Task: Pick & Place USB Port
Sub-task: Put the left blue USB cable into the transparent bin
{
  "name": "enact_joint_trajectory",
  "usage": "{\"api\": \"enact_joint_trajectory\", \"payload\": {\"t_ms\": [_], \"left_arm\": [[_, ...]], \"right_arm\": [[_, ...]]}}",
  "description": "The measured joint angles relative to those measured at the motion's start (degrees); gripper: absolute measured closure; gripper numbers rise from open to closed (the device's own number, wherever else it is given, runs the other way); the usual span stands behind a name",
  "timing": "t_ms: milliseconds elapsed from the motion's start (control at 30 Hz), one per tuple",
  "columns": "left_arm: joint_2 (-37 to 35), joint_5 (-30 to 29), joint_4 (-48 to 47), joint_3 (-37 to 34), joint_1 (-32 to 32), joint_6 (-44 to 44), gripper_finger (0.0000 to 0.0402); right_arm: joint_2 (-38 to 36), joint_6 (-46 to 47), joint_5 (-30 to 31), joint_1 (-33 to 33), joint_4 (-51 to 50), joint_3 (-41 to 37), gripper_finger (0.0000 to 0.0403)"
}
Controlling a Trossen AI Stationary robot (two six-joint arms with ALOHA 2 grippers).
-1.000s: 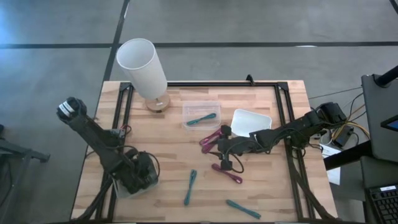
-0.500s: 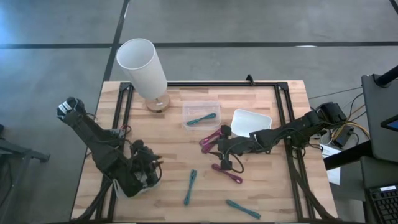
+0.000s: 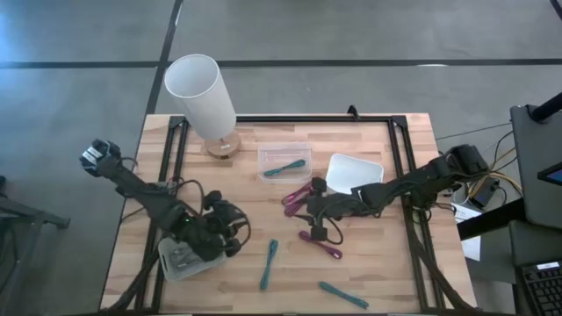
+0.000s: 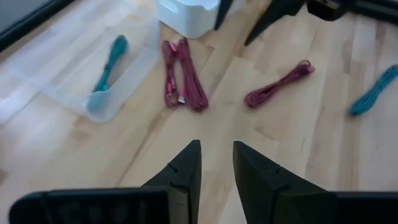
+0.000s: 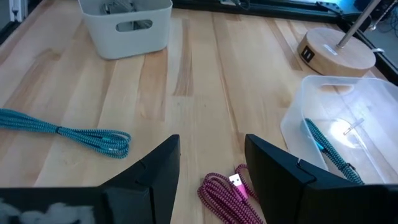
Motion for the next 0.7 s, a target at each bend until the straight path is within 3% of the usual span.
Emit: {"api": "enact_joint_trajectory", "payload": {"t_ms": [100,333,700], "left_arm": [[2.02,1.60,3.41,-0.14,1.78,3.97,0.0314],[8.08,12.19,8.61,-0.19,6.53,7.82,0.0308],[19.57,26.09,20.90,-0.19,11.34,11.34,0.0253]], "right_arm": [[0.91,0.00,-0.01,0.00,0.01,-0.01,0.0225],[2.12,-0.02,-0.06,0.00,-0.02,-0.05,0.0225],[2.10,4.31,-0.73,0.00,-2.93,-0.05,0.0225]]}}
